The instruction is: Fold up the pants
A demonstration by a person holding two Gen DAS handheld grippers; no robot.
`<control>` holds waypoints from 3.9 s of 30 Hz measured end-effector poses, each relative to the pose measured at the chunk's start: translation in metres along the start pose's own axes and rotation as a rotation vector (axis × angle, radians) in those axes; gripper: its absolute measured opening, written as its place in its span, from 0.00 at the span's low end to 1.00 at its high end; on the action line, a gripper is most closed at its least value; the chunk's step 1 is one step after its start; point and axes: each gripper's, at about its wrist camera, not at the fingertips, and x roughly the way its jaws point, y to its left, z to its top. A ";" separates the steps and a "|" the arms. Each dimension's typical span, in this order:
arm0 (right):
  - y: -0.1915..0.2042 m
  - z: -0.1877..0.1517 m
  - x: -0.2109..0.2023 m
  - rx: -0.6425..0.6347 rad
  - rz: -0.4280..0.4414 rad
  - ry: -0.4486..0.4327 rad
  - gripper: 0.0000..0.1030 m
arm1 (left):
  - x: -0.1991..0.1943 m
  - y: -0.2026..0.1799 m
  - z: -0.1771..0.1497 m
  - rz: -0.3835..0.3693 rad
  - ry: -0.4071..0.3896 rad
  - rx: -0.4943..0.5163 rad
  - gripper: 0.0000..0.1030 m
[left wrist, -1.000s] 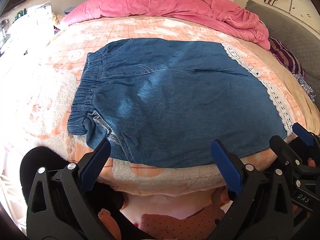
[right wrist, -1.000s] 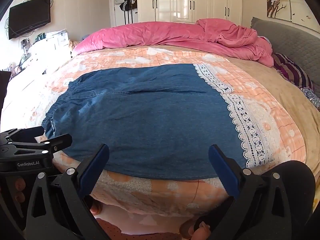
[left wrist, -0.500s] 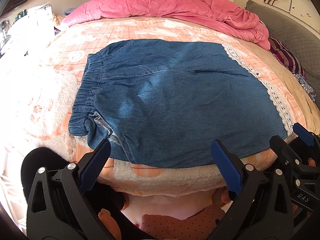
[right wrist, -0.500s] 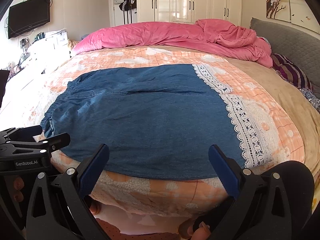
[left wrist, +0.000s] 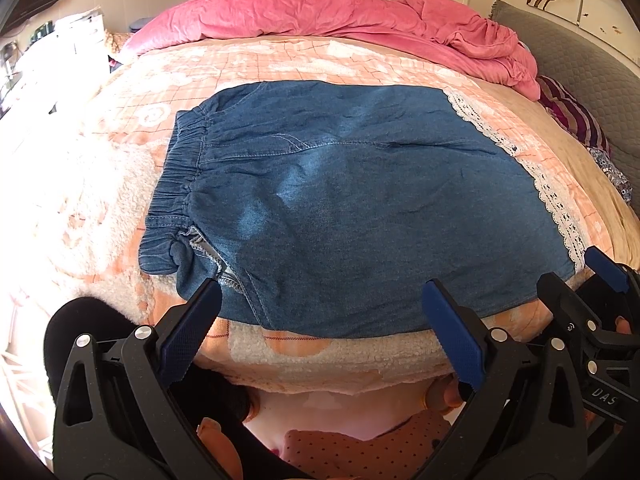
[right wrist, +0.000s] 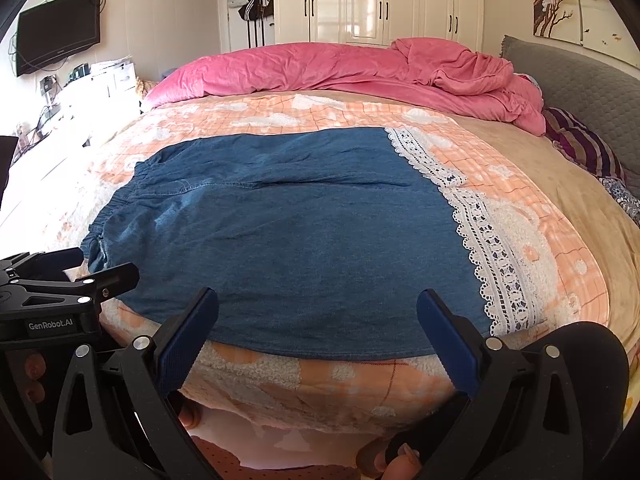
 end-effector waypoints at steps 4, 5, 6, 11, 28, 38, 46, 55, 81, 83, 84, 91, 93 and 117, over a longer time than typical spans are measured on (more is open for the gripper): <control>0.000 0.000 0.001 0.001 -0.001 -0.001 0.96 | 0.000 -0.001 -0.001 0.002 0.000 0.000 0.91; 0.000 0.000 0.000 0.001 -0.001 0.000 0.96 | 0.000 0.000 0.000 0.000 0.000 0.000 0.91; 0.000 0.000 0.001 0.002 -0.001 0.001 0.96 | 0.000 0.000 0.000 0.000 0.001 -0.001 0.91; 0.000 0.000 0.001 0.004 -0.002 0.006 0.96 | -0.001 0.001 0.000 0.002 0.000 -0.004 0.91; -0.001 0.023 0.009 -0.026 0.025 -0.022 0.96 | 0.003 0.017 0.011 0.021 -0.042 -0.013 0.91; 0.014 0.082 0.051 -0.115 0.118 0.002 0.96 | 0.017 0.085 0.051 0.079 -0.074 -0.154 0.91; 0.026 0.118 0.087 -0.137 0.192 0.057 0.96 | 0.038 0.127 0.094 0.106 -0.053 -0.184 0.91; 0.033 0.159 0.141 -0.149 0.196 0.101 0.96 | 0.112 0.163 0.154 0.161 0.037 -0.119 0.91; 0.097 0.228 0.312 -0.453 0.162 0.325 0.96 | 0.156 0.172 0.162 -0.140 0.020 -0.065 0.33; 0.108 0.229 0.313 -0.509 0.156 0.315 0.96 | 0.151 0.173 0.161 -0.145 0.003 -0.083 0.31; 0.114 0.229 0.315 -0.549 0.137 0.312 0.96 | 0.148 0.170 0.160 -0.135 -0.006 -0.072 0.30; 0.139 0.229 0.326 -0.675 0.152 0.298 0.96 | 0.116 0.154 0.157 -0.120 -0.145 -0.015 0.28; 0.144 0.227 0.331 -0.709 0.157 0.311 0.96 | 0.116 0.154 0.157 -0.131 -0.143 -0.020 0.28; 0.169 0.213 0.308 -0.745 0.437 0.287 0.24 | 0.106 0.155 0.156 -0.011 -0.235 0.018 0.28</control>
